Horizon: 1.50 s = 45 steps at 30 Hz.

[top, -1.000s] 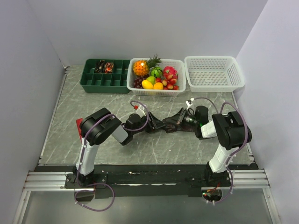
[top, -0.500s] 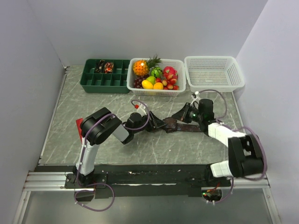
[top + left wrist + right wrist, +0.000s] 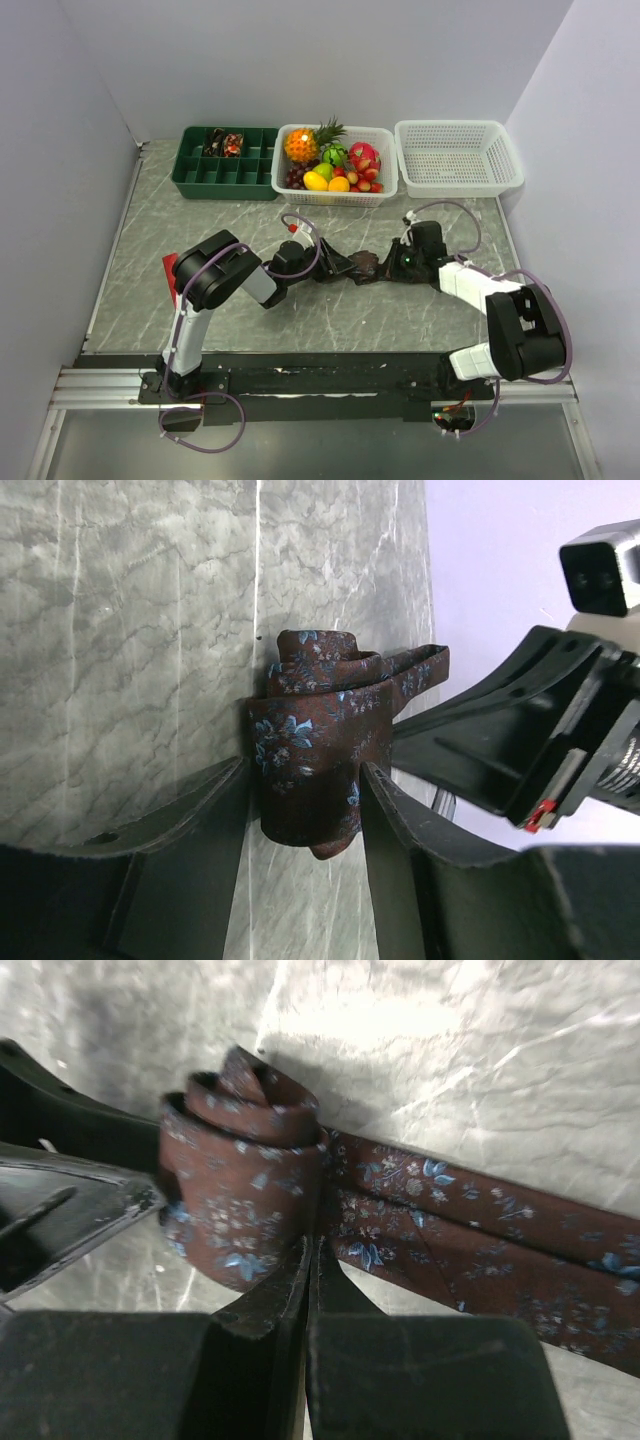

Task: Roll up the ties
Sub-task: Roll the tie at the center of the board.

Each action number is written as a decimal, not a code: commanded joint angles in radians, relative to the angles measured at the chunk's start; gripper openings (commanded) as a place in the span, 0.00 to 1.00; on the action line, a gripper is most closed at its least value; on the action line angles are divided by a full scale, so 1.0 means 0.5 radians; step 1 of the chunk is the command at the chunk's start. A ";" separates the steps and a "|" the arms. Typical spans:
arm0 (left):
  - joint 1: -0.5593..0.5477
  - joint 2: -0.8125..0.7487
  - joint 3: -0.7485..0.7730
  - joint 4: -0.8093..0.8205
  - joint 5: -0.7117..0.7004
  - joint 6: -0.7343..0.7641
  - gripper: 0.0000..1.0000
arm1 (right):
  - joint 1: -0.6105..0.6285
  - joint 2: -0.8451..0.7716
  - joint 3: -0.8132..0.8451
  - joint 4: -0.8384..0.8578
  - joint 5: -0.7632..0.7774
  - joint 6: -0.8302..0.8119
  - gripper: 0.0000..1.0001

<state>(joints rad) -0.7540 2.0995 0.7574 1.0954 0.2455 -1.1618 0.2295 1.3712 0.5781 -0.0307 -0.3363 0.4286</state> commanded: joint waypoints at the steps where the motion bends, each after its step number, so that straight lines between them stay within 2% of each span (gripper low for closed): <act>1: 0.002 0.035 0.004 -0.089 -0.061 0.099 0.53 | 0.069 0.016 0.114 -0.024 0.175 -0.041 0.00; 13: 0.002 0.029 0.016 -0.126 -0.071 0.115 0.51 | 0.112 -0.183 0.148 -0.117 0.277 -0.072 0.00; 18: 0.002 0.029 0.031 -0.160 -0.071 0.121 0.50 | 0.158 -0.172 0.197 -0.132 0.283 -0.081 0.00; 27: 0.002 0.010 0.032 -0.178 -0.077 0.139 0.49 | 0.265 0.031 0.261 -0.141 0.393 -0.075 0.00; 35: 0.002 -0.014 0.028 -0.157 -0.065 0.155 0.51 | 0.317 0.154 0.338 -0.279 0.648 -0.081 0.00; 45: -0.050 0.001 0.093 -0.157 -0.065 0.155 0.51 | 0.339 0.347 0.408 -0.374 0.666 -0.084 0.00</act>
<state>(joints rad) -0.7609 2.0987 0.7811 1.0618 0.2363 -1.1183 0.3855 1.4994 0.7551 -0.1703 -0.0448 0.3981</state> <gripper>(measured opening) 0.513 0.006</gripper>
